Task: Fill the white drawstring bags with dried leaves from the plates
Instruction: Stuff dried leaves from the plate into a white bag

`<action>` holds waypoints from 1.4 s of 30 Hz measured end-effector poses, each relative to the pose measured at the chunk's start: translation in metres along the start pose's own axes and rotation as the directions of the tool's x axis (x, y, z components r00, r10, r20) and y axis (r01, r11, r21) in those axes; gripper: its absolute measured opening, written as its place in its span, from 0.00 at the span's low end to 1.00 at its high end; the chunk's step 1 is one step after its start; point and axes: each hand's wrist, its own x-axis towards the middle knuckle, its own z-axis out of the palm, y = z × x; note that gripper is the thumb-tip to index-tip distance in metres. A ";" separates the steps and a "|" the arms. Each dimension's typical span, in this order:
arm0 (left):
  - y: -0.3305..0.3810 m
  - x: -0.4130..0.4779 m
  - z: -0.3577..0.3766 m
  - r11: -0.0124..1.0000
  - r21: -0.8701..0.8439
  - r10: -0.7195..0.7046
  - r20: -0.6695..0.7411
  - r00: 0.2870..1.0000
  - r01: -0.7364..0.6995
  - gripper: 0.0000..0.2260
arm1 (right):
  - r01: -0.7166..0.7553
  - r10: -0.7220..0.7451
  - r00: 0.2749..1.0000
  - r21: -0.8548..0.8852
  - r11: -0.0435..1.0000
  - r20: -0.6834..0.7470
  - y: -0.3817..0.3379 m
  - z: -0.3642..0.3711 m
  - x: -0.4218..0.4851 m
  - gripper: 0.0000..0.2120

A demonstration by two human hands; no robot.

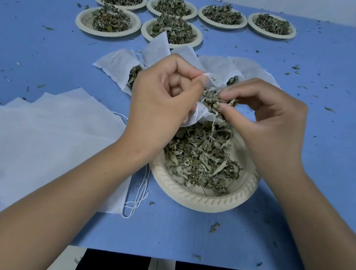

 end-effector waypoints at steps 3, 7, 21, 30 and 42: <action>0.002 -0.001 0.000 1.000 0.004 0.008 0.010 1.000 -0.008 0.09 | 0.113 -0.093 0.987 -0.156 0.981 0.132 0.003 0.002 0.000 0.05; 0.002 -0.001 0.000 1.000 0.022 -0.012 -0.007 1.000 0.012 0.09 | 0.026 -0.015 0.983 -0.060 0.998 0.182 0.005 0.003 0.002 0.11; 0.000 -0.002 0.001 1.000 -0.007 0.024 0.035 0.999 -0.024 0.09 | 0.155 -0.101 0.960 -0.193 0.969 0.261 0.006 0.004 -0.005 0.35; 0.000 0.001 -0.003 1.000 0.000 0.012 -0.118 0.993 -0.013 0.07 | 0.235 -0.178 0.968 -0.397 0.887 0.175 -0.004 -0.002 -0.003 0.19; -0.001 -0.001 -0.001 0.995 0.086 0.046 -0.036 0.998 -0.043 0.08 | 0.089 -0.095 0.995 -0.204 0.975 -0.024 -0.010 -0.005 0.003 0.05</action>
